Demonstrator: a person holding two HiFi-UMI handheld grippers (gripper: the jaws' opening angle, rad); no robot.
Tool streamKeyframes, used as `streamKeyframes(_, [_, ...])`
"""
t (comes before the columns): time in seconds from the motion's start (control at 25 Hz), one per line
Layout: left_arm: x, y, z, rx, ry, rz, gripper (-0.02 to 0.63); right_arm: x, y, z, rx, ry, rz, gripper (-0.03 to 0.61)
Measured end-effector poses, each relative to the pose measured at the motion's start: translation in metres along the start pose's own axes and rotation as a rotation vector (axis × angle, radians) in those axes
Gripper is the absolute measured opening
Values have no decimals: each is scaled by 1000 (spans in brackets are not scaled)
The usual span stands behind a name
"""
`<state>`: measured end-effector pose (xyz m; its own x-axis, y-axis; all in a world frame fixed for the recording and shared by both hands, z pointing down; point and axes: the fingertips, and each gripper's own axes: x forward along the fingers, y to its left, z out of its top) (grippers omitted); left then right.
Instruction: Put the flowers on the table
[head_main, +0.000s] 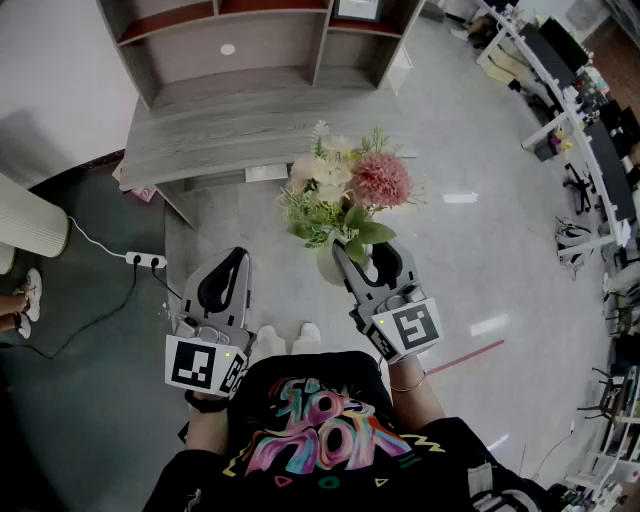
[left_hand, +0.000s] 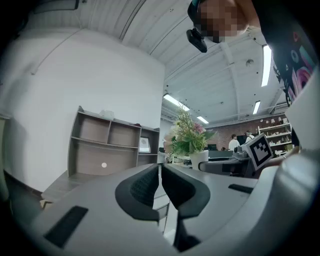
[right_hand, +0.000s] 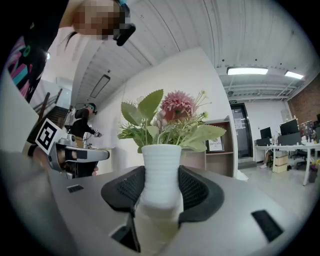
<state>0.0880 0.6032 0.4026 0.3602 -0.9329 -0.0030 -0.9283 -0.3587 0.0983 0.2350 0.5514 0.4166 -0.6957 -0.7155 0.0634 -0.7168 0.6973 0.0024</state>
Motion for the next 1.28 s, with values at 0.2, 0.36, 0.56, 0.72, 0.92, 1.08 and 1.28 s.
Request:
streamKeyframes(0.2, [3,-4,5,7,-13,22,35,4,4,25,-14,-69,22,224])
streamKeyframes(0.36, [1,-3,0,11,-20,55,35,4,2,17,-17,-67,50,224])
streamKeyframes(0.56, [-1,-11,-10,19,-26,120,35,-2,-8,6,4,-69,95,224])
streamKeyframes(0.72, [-6,-24,-21,32,-21,179,35,-14,-18,-5,1,-62,148,224])
streamKeyframes(0.92, [-13,3,-13,13,-12,245,35,12,-10,-7,-2,-24,194,224])
streamKeyframes(1.08, [11,-2,54,24,-1,266,35,25,-33,59,18,-26,215,224])
streamKeyframes(1.28, [63,57,138,29,6,265,35,107,-54,140,29,-26,214,224])
